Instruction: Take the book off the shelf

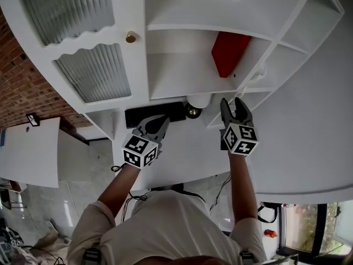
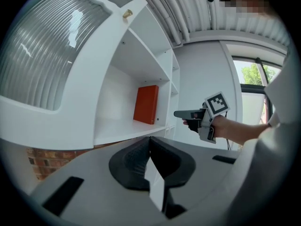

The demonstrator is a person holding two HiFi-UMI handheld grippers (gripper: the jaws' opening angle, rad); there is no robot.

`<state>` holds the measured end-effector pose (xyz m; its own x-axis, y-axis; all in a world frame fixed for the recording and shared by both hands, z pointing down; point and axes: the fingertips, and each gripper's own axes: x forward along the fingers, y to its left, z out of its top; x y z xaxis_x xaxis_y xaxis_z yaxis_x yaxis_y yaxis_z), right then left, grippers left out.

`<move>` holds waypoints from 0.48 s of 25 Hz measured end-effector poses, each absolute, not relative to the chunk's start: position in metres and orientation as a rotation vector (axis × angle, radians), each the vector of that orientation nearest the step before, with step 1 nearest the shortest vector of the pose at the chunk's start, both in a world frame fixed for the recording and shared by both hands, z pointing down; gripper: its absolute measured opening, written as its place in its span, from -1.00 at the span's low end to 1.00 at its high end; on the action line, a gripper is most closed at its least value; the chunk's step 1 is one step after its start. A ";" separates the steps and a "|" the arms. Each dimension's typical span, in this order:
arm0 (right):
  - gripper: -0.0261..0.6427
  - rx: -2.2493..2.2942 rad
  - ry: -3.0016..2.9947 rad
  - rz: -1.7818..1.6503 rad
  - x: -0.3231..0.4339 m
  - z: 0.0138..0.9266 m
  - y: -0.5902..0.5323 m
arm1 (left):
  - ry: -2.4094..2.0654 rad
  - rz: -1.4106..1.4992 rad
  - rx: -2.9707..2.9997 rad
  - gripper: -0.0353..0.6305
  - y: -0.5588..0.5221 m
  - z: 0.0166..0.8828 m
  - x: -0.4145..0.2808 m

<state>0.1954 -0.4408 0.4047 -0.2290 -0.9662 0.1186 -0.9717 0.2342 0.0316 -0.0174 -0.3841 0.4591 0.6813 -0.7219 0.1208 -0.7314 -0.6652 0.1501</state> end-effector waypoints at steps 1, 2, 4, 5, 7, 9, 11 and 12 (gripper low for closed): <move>-0.32 1.878 -2.379 0.069 0.197 0.402 -0.447 | -1.191 0.071 2.707 -0.91 -0.386 0.457 -0.015; -0.32 1.879 -2.382 0.064 0.198 0.399 -0.454 | -1.199 0.066 2.707 -0.91 -0.389 0.455 -0.013; -0.32 1.882 -2.385 0.057 0.198 0.393 -0.468 | -1.213 0.055 2.708 -0.91 -0.394 0.449 -0.008; -0.32 1.886 -2.385 0.055 0.199 0.391 -0.475 | -1.217 0.050 2.710 -0.91 -0.397 0.446 -0.005; -0.32 1.901 -2.376 0.057 0.200 0.388 -0.489 | -1.222 0.043 2.713 -0.91 -0.402 0.442 0.001; -0.32 1.916 -2.362 0.061 0.202 0.387 -0.503 | -1.229 0.041 2.711 -0.91 -0.408 0.440 0.006; -0.32 1.926 -2.358 0.072 0.204 0.385 -0.516 | -1.239 0.042 2.706 -0.91 -0.414 0.439 0.010; -0.32 1.930 -2.359 0.081 0.204 0.384 -0.522 | -1.242 0.041 2.704 -0.91 -0.417 0.438 0.011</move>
<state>0.2042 -0.5219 0.3838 -0.1961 -0.9750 0.1047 -0.9799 0.1989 0.0173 0.0110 -0.4174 0.4378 0.6538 -0.7508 0.0938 -0.7554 -0.6405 0.1383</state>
